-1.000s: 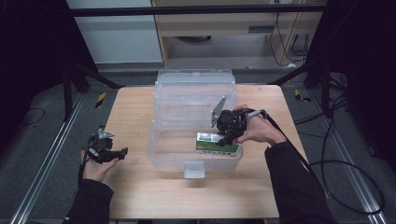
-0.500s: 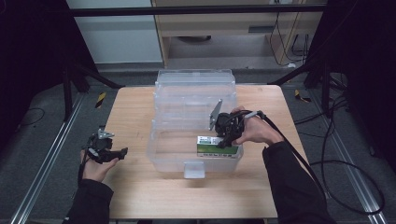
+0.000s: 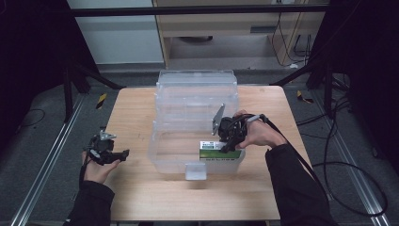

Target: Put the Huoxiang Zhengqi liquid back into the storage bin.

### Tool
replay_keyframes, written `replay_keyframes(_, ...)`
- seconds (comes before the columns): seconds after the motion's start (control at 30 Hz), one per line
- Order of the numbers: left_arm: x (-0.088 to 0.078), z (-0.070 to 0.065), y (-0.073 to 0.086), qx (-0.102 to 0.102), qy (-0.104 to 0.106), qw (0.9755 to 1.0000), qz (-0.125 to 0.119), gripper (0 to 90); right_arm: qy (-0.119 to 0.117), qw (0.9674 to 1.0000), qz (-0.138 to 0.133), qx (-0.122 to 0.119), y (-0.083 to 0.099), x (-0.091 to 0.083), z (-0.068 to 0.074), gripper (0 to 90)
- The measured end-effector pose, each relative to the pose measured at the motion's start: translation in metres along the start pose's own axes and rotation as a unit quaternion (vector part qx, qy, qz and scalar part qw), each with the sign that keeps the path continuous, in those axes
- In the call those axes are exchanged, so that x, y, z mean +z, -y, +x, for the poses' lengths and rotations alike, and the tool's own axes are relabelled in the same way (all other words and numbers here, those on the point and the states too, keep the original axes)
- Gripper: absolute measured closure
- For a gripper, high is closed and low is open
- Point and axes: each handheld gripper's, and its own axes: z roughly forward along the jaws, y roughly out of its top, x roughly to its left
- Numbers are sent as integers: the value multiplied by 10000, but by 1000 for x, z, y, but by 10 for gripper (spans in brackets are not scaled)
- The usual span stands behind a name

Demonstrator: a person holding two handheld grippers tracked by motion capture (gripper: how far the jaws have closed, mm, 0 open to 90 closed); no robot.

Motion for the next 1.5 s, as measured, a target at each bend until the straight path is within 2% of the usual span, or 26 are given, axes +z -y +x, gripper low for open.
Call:
replay_keyframes(0.13, 0, 0, 0, 7, 2, 10000, -2, 308, -58, 9999, 45, -79, 1, 5, 1, 640)
replay_keyframes(0.43, -1, -1, -1, 21, -5, 10000, -7, 309, -20, 9998, 172, -53, 0, 13, 3, 637)
replay_keyframes(0.93, 0, -1, 0, 29, -9, 10000, 18, 309, 92, 9999, 98, -46, 5, 25, 6, 634)
replay_keyframes(1.27, 1, -2, 0, 39, -13, 10000, 17, 309, 127, 9999, 37, 67, 10, 34, 7, 626)
replay_keyframes(1.5, 1, -3, -1, 55, -24, 10000, 30, 309, 213, 9994, -119, 257, 14, 27, 7, 610)
